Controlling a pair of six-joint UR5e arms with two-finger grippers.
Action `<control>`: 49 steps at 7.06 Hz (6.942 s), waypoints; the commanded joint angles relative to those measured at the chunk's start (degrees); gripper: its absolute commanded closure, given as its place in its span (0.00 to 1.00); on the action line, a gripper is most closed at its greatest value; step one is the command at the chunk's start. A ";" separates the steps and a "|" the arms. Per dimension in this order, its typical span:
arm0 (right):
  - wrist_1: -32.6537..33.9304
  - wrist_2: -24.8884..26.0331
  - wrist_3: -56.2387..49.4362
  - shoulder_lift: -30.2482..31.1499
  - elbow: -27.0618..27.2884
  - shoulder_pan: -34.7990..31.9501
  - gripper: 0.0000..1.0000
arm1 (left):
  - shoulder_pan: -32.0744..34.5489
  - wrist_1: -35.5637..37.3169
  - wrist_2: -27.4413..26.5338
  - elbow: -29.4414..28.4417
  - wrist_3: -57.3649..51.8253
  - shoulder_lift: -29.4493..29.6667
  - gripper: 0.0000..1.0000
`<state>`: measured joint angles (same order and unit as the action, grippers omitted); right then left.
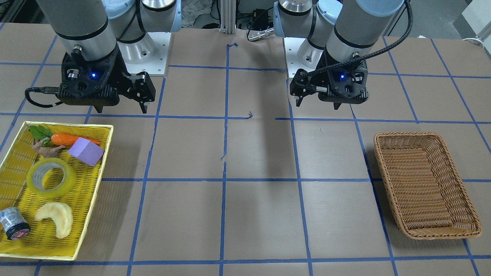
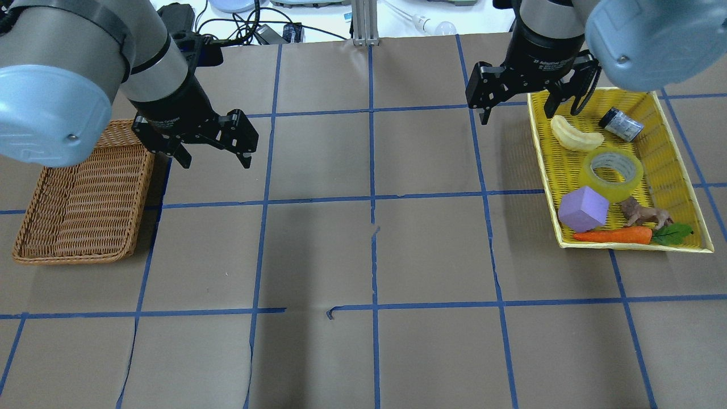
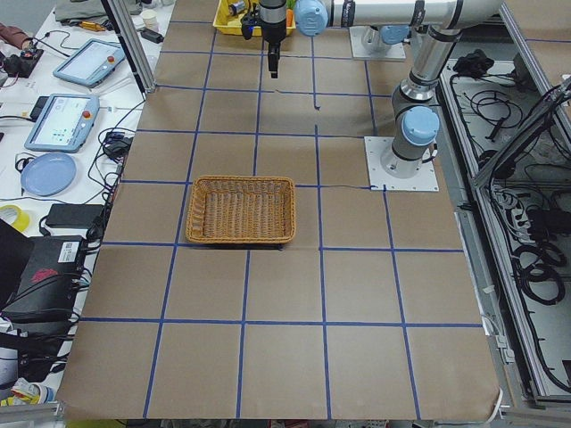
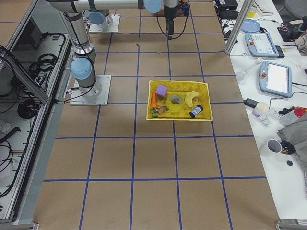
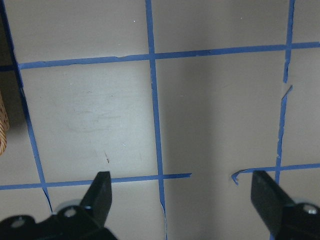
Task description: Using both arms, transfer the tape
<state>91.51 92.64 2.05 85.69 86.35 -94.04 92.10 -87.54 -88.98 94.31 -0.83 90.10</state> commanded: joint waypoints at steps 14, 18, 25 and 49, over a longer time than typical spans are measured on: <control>3.68 -0.88 1.03 -0.26 0.22 0.62 0.00 | 0.01 -0.09 -0.58 0.79 -0.31 -0.11 0.00; 3.42 -0.88 0.94 -0.26 0.22 0.62 0.00 | -0.08 -0.26 -0.93 0.79 -0.22 -0.54 0.00; 3.06 -0.09 -19.74 -5.08 -0.75 17.71 0.00 | -0.87 -0.18 -0.85 0.70 -0.31 -0.54 0.00; 26.71 -4.66 -11.33 -16.16 3.74 2.67 1.00 | -0.96 -0.18 -0.14 0.97 -0.48 -0.19 0.00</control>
<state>118.09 89.10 -15.99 70.63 90.16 -87.07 91.22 -87.71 -89.15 95.27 -1.32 89.91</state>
